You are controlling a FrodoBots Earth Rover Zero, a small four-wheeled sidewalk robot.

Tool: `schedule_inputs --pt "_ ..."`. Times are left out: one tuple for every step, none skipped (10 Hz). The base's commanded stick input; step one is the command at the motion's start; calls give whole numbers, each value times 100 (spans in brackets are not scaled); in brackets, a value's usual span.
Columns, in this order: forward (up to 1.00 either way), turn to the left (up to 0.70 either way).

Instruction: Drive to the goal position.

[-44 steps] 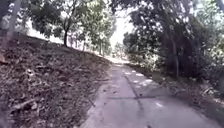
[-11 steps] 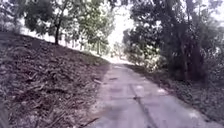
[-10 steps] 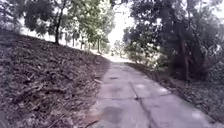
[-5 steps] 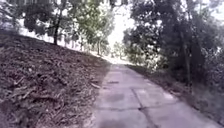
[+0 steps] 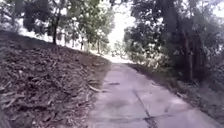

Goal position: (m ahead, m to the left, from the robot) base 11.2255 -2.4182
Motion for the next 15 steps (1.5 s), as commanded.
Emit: schedule_inputs --pt "50 0" --pt "50 0" --pt "50 0" --pt "50 0" --pt "50 0" --pt "50 0" --pt "50 0" --pt "50 0" --pt "50 -24" --pt "50 -50" --pt "50 -50" --pt "50 -46" --pt "50 -36" --pt "50 -25" --pt "50 0"
